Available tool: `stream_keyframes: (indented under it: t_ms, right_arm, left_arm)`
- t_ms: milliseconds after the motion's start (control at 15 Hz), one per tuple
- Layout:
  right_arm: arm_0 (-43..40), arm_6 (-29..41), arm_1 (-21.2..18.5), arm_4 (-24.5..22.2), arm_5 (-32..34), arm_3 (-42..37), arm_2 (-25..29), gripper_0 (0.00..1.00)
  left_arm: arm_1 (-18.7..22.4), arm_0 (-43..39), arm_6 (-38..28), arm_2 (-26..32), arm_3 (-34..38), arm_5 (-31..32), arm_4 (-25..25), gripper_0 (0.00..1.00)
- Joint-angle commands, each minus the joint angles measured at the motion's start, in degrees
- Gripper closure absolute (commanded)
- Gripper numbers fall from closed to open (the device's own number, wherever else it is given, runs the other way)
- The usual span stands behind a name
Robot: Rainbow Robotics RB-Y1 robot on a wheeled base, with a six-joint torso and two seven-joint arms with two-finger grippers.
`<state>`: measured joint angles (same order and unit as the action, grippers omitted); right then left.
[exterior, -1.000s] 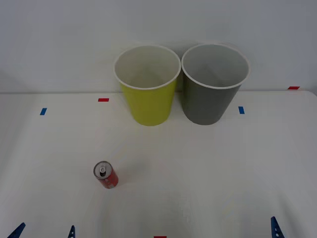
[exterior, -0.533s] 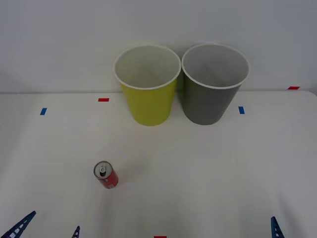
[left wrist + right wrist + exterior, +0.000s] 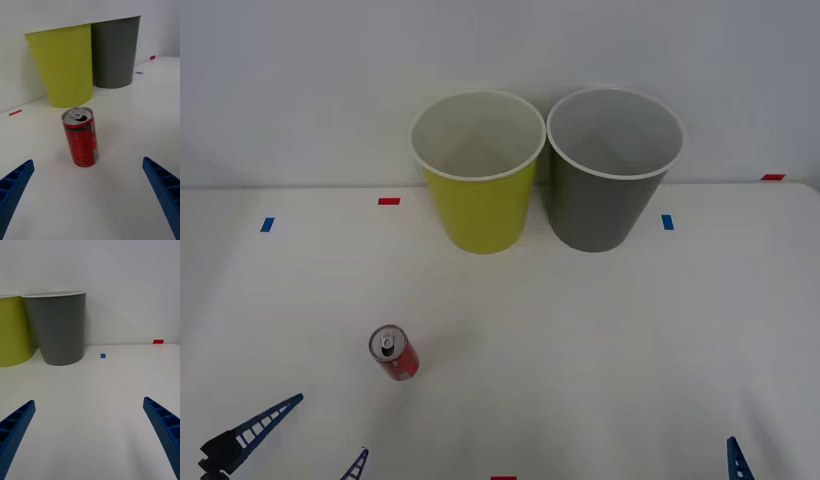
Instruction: Put cans in the gray bin and PET bottles in the light green bin.
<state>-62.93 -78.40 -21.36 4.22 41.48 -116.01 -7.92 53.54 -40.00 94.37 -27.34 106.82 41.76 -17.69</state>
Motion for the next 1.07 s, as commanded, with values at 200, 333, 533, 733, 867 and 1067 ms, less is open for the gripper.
stream_keyframes:
  t_ms: [200, 333, 533, 733, 867, 1067]
  right_arm:
    - [0.0, 0.0, 0.0, 0.0, 0.0, 0.0, 0.0, 0.0]
    - [0.0, 0.0, 0.0, 0.0, 0.0, 0.0, 0.0, 0.0]
    - [0.0, 0.0, 0.0, 0.0, 0.0, 0.0, 0.0, 0.0]
    - [0.0, 0.0, 0.0, 0.0, 0.0, 0.0, 0.0, 0.0]
    - [0.0, 0.0, 0.0, 0.0, 0.0, 0.0, 0.0, 0.0]
    - [0.0, 0.0, 0.0, 0.0, 0.0, 0.0, 0.0, 0.0]
  left_arm:
    - [1.7, 8.7, -0.2, -5.9, -6.8, 4.6, -1.3, 0.0]
    - [1.8, 14.1, -0.3, -10.4, -9.8, 6.0, -3.9, 0.0]
    - [2.0, 20.1, -0.3, -14.8, -11.9, 6.2, -6.5, 0.0]
    - [1.9, 23.9, -0.1, -17.6, -14.1, 6.4, -7.3, 0.0]
    - [1.9, 25.4, -0.2, -18.4, -14.8, 6.5, -7.1, 0.0]
    - [1.9, 28.4, -0.3, -21.2, -17.6, 8.5, -8.4, 0.0]
